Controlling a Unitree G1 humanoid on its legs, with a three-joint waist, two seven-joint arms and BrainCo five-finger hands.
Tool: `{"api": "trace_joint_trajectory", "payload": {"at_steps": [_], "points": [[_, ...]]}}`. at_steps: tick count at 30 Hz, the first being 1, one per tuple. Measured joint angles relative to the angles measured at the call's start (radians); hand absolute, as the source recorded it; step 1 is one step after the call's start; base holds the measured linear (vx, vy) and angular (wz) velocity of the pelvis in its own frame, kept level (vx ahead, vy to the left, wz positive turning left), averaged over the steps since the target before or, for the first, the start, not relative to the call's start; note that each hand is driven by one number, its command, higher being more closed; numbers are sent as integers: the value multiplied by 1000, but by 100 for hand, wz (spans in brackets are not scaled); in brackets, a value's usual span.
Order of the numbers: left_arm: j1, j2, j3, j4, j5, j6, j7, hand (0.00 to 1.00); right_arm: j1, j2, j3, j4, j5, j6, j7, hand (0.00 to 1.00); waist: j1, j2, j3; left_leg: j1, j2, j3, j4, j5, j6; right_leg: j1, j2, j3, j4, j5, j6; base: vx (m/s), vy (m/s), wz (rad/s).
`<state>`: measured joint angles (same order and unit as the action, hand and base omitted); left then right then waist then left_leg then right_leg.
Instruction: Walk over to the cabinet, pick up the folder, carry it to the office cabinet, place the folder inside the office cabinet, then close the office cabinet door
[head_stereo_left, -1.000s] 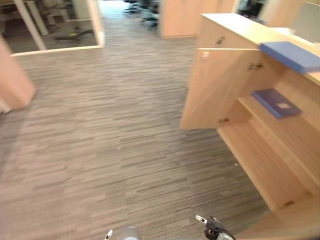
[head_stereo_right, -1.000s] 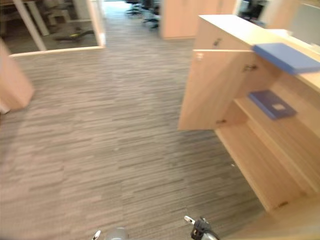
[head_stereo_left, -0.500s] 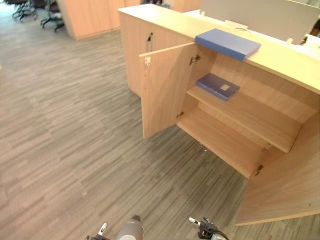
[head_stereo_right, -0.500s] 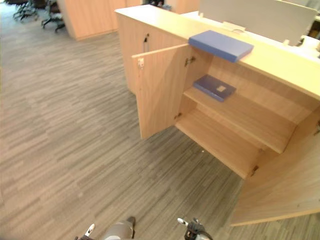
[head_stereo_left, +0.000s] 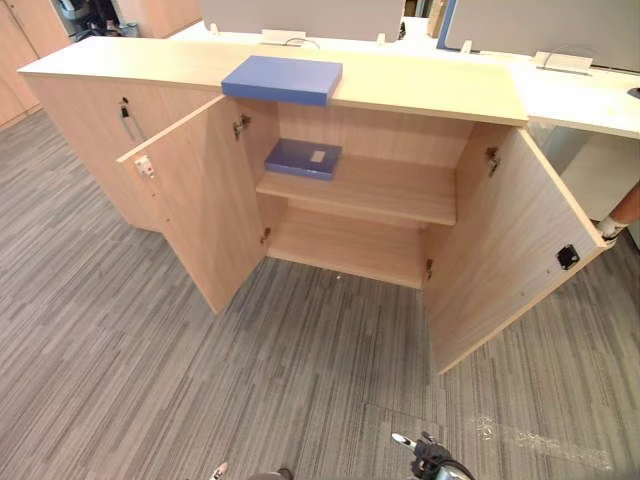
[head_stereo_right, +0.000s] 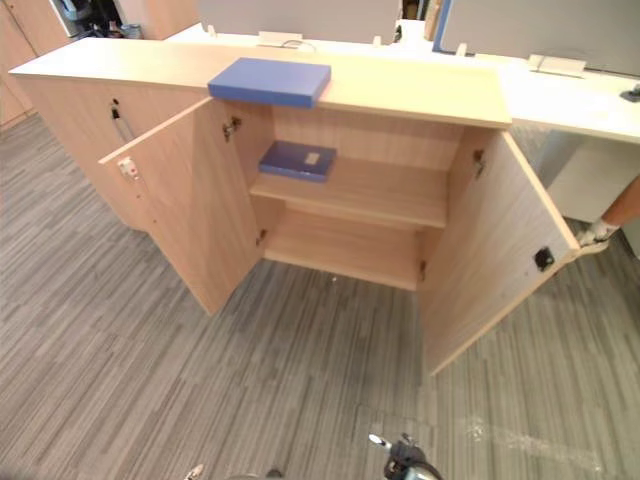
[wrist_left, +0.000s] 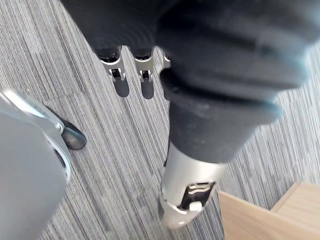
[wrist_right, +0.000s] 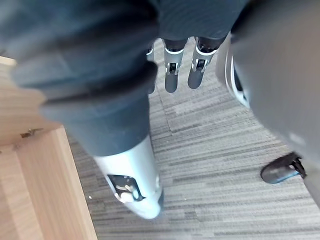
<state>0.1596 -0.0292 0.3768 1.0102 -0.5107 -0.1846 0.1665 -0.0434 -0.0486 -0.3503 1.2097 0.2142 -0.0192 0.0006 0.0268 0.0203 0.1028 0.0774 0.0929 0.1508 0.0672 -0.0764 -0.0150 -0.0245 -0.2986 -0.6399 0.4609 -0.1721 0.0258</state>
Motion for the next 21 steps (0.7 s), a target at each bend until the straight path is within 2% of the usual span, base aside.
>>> {"api": "trace_joint_trajectory", "payload": {"at_steps": [1,2,5,6,7,9,10,11,12,13,15,16,17,18,19,20,21], "points": [[-15,2,-2,1,3,0,0,0,-2,3,5,-2,0,0,0,0,-2,-9,9,12,14,2,-2,-2,-17,-22,46,-2,-55,3,-20,92,-278,7],[-30,18,-7,-8,15,-1,-7,0,3,13,21,1,0,0,0,0,-6,-41,20,26,-11,-1,-2,-9,-36,-27,63,-25,-123,39,-43,92,-232,-1],[-40,-33,6,-33,32,3,-18,0,19,-11,13,-10,-1,3,-1,0,-15,1,5,30,26,-25,-32,-20,-44,-17,119,-37,-170,22,-30,165,-162,-9],[-40,-35,4,-38,34,5,-21,0,22,-10,4,-13,-2,3,-1,0,-16,3,4,29,34,-25,-31,-22,-45,-13,130,-38,-178,16,-29,228,-189,-7],[-40,-34,3,-39,35,6,-23,0,32,-4,-20,-19,-3,7,-1,0,-15,4,3,31,59,-27,-12,-42,-61,5,161,-39,-200,6,-28,191,-157,-1],[-36,-27,5,-43,33,6,-29,0,44,7,-21,-21,-2,8,-3,0,-12,-3,6,7,96,-28,112,-88,-94,50,206,-36,-252,-3,-22,196,-163,-6],[-34,-18,16,-50,34,7,-31,0,48,16,-19,-25,-2,7,-3,0,-12,-15,7,-68,120,-31,305,-129,-101,79,225,-29,-283,-2,-23,204,-152,-30],[-32,-17,34,-52,34,8,-33,0,48,17,-18,-25,-1,7,-4,0,-3,-18,8,-155,148,-40,541,-133,-103,109,245,-8,-306,-1,-24,211,-136,-43],[-26,-18,46,-56,34,9,-33,0,47,16,-17,-25,0,7,-4,0,1,-15,8,-193,162,-53,646,-113,-107,125,255,5,-318,-1,-24,337,-77,-77],[-7,-29,71,-59,33,10,-34,0,47,15,-6,-28,0,7,-6,0,17,-16,9,-257,186,-75,833,-65,-127,167,274,44,-338,-4,-29,330,-11,-91],[2,-30,91,-61,25,17,-37,0,42,19,2,-25,0,7,-7,0,43,-22,8,-328,192,-66,1013,-99,-96,202,274,113,-354,-5,-29,395,90,-116],[0,-25,91,-61,26,19,-37,0,26,22,16,-13,-1,8,-8,0,62,-26,11,-369,183,-37,1033,-123,-71,209,259,159,-356,-4,-28,348,162,-114],[-5,-22,91,-61,25,19,-37,0,12,24,39,-2,-1,8,-8,0,68,-31,16,-394,162,-28,1007,-147,-56,214,240,185,-356,-4,-24,386,296,-113],[-12,-19,89,-62,20,18,-36,0,-9,31,56,13,-1,11,-9,0,75,-38,26,-433,131,-19,920,-169,-38,228,198,209,-346,-5,-21,252,220,-68],[-12,-18,89,-62,18,18,-36,0,-10,32,61,14,-1,12,-9,0,76,-39,27,-438,126,-17,890,-170,-36,231,188,209,-342,-4,-16,315,303,-55],[-11,-16,80,-62,16,18,-36,0,-14,36,69,13,-1,12,-9,0,76,-38,29,-439,104,-9,704,-157,-23,247,153,210,-326,-11,16,353,360,-21],[-9,-17,74,-62,16,17,-36,0,-14,34,69,12,-3,13,-9,0,75,-32,27,-429,97,-9,577,-120,-9,257,140,210,-317,-23,39,425,428,-18]]}}
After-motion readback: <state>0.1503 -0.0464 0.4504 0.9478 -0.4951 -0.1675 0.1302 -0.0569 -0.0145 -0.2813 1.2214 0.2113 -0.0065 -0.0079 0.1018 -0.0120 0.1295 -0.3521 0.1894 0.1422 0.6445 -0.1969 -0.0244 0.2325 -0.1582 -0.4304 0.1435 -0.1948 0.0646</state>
